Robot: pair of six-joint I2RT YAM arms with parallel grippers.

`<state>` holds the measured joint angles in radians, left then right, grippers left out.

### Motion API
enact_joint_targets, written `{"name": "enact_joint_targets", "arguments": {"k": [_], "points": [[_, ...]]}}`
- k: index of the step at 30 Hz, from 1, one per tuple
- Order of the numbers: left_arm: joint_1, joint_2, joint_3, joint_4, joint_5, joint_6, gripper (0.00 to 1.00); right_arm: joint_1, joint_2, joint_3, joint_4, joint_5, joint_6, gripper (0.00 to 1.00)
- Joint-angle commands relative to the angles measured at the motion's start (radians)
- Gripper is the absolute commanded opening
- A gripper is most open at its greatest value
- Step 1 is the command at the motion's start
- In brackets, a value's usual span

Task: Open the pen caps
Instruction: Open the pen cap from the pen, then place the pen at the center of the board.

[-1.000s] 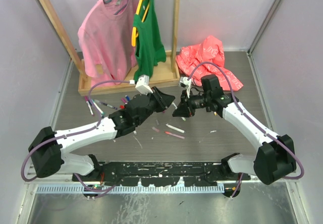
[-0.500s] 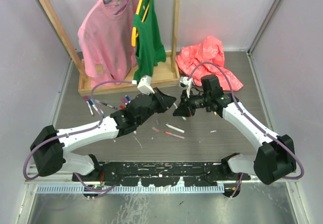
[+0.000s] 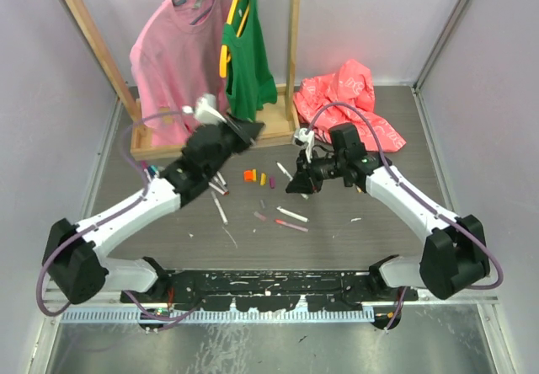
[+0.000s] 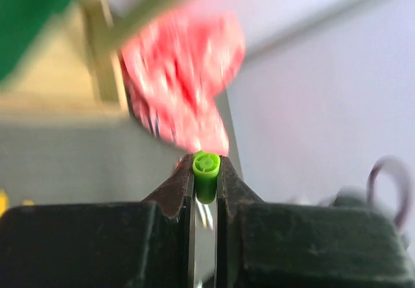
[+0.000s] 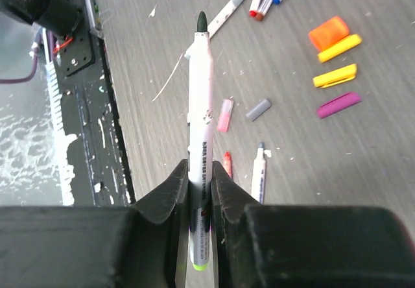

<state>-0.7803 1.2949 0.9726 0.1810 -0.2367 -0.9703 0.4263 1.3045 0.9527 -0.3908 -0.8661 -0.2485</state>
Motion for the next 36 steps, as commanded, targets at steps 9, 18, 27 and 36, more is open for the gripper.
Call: {"name": "enact_joint_targets", "arguments": {"k": [9,18,27,36], "points": [[0.173,-0.244,0.027,-0.002,-0.046,0.15,0.0,0.023,0.031,0.059,-0.102,0.109,-0.106,0.01],[0.175,-0.396,-0.324,0.036,0.107,-0.018,0.0,0.025,0.123,0.08,-0.153,0.3,-0.198,0.03],[0.154,-0.336,-0.433,0.03,0.212,-0.123,0.0,0.073,0.253,0.097,-0.172,0.437,-0.225,0.08],[0.071,-0.358,-0.616,0.158,0.071,-0.143,0.0,0.119,0.377,0.126,-0.218,0.494,-0.243,0.11]]}}
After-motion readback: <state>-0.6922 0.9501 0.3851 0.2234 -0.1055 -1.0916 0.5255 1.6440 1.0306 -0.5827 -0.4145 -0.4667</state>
